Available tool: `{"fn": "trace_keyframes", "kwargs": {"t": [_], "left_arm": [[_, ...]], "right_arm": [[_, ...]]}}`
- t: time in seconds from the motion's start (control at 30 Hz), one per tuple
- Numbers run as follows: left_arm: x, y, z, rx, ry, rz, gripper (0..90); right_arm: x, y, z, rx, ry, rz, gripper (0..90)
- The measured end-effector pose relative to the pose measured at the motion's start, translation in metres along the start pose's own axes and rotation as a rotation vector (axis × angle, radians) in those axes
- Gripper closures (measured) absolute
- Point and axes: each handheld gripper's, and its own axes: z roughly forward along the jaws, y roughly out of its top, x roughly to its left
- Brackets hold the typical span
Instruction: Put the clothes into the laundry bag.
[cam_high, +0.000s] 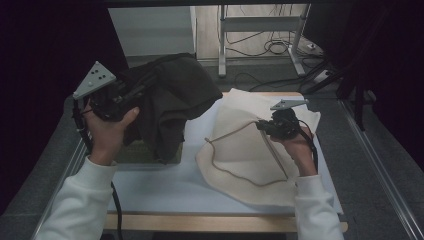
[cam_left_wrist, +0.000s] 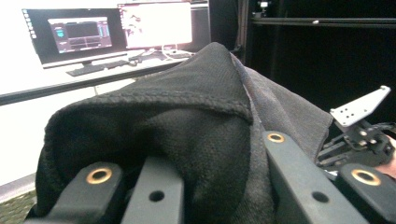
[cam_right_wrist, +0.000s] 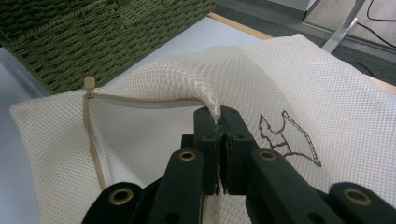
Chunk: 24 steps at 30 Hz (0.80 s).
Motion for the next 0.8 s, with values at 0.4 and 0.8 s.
{"fn": "trace_keyframes", "kwargs": {"t": [0.4, 0.8], "left_arm": [[-0.013, -0.003, 0.003, 0.005, -0.053, -0.001, 78.9], [-0.029, -0.003, 0.002, -0.002, -0.101, 0.023, 78.9]], "right_arm": [[0.0, 0.0, 0.001, -0.002, 0.0, 0.002, 86.2], [0.0, -0.001, 0.005, 0.007, 0.001, -0.004, 86.2]]}}
